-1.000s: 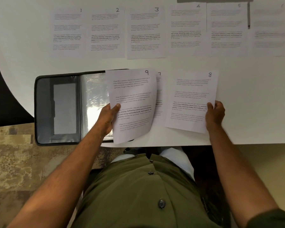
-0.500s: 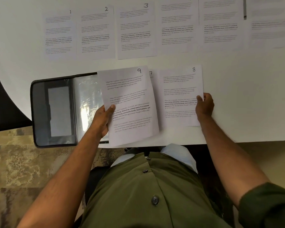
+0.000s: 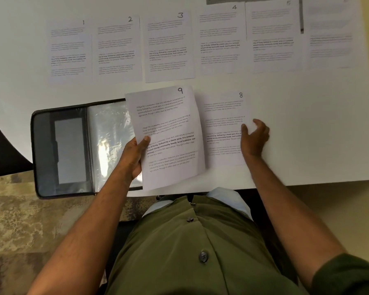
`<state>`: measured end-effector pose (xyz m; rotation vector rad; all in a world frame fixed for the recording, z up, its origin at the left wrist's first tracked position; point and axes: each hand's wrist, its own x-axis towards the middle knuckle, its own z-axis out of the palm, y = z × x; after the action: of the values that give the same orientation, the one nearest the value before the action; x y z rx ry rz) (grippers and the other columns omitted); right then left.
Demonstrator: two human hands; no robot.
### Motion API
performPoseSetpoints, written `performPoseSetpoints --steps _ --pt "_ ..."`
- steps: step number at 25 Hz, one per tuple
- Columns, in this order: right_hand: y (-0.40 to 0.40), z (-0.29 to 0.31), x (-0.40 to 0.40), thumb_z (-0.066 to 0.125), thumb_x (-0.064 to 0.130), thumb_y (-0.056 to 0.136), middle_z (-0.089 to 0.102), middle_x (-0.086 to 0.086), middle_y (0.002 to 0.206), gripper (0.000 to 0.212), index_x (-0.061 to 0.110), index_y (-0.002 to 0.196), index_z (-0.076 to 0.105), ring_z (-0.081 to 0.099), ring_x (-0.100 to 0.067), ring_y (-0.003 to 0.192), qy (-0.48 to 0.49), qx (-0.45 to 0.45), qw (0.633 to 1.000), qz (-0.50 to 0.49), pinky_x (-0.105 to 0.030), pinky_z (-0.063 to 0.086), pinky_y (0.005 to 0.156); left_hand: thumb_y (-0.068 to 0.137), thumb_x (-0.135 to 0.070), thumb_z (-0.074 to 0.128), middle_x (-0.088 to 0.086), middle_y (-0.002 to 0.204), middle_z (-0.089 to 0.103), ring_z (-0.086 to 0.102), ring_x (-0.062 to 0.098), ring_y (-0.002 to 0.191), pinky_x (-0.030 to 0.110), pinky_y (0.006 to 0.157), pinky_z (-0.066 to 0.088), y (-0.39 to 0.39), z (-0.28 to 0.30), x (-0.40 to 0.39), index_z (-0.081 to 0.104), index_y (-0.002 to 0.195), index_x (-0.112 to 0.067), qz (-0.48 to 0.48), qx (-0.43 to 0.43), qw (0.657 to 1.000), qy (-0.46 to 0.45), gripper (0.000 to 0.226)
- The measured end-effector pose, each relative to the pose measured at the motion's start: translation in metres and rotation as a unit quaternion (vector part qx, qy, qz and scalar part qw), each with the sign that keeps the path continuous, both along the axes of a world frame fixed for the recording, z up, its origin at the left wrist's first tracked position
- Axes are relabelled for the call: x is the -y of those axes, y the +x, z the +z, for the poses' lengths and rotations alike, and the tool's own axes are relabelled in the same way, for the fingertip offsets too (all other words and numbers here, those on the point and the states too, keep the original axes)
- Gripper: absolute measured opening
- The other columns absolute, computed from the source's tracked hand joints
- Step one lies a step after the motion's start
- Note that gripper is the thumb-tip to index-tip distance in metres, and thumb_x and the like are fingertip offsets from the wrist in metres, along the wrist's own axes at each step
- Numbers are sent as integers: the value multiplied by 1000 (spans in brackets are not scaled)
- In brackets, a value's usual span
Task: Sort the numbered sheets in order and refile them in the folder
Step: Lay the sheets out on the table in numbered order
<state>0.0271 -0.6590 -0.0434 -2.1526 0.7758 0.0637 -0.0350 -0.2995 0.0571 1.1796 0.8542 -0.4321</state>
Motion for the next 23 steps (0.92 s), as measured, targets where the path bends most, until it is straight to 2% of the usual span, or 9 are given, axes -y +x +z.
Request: performPoseSetpoints --steps 3,4,6,8,9,13,17,19,23 --pt "-11 33 -40 62 34 99 68 -2 109 14 25 109 64 66 -21 96 212 -32 976 43 -35 51 84 102 -18 61 15 128 70 68 36 117 54 97 56 7 -3 4 55 140 -9 -12 8 1000 -24 40" --pt "-15 45 -54 58 37 101 70 1 105 13 27 108 64 68 -19 92 267 -58 960 56 -35 52 80 102 -18 61 15 128 70 68 36 117 54 97 57 10 -3 6 55 140 -9 -17 10 999 -27 40" --pt "-22 65 -75 51 45 105 73 -1 109 29 22 117 64 71 -20 93 314 -83 943 69 -34 56 75 102 -18 61 15 128 70 69 35 116 53 97 57 15 -2 7 56 139 -9 -23 19 999 -33 39" --pt "-27 82 -86 50 52 104 74 -3 112 40 20 121 65 71 -19 97 330 -83 939 49 -33 59 78 102 -18 61 15 128 70 68 35 116 54 99 55 20 -2 6 57 139 -8 -30 31 998 -35 38" --pt "-29 88 -89 53 53 102 75 -3 112 39 20 119 66 71 -18 97 332 -80 939 35 -33 60 79 102 -18 62 15 127 71 68 35 116 54 99 55 22 -2 4 57 138 -8 -34 37 998 -34 38" --pt "-34 107 -94 76 37 91 75 -8 107 25 17 102 66 70 -17 90 325 -59 944 28 -29 56 69 102 -17 61 12 124 73 69 33 115 49 98 57 23 -1 -4 60 134 -10 -37 54 997 -34 32" --pt "-40 114 -102 80 32 88 74 -4 101 30 13 105 64 71 -10 82 290 -49 954 56 -20 53 60 100 -13 63 13 125 72 70 33 114 50 97 57 19 -4 -10 61 133 -10 -34 46 997 -57 33" --pt "-45 111 -107 80 31 88 75 -3 101 31 12 107 64 73 -13 84 273 -53 959 54 -22 56 65 99 -11 64 14 125 71 70 33 114 50 96 58 16 -6 -12 59 136 -8 -34 43 996 -68 37" --pt "-55 98 -110 80 28 89 75 -7 101 29 7 104 66 73 -21 89 245 -52 967 32 -34 62 77 97 -9 66 14 127 71 69 33 115 50 97 57 10 -9 -13 58 138 -6 -41 44 994 -88 42"
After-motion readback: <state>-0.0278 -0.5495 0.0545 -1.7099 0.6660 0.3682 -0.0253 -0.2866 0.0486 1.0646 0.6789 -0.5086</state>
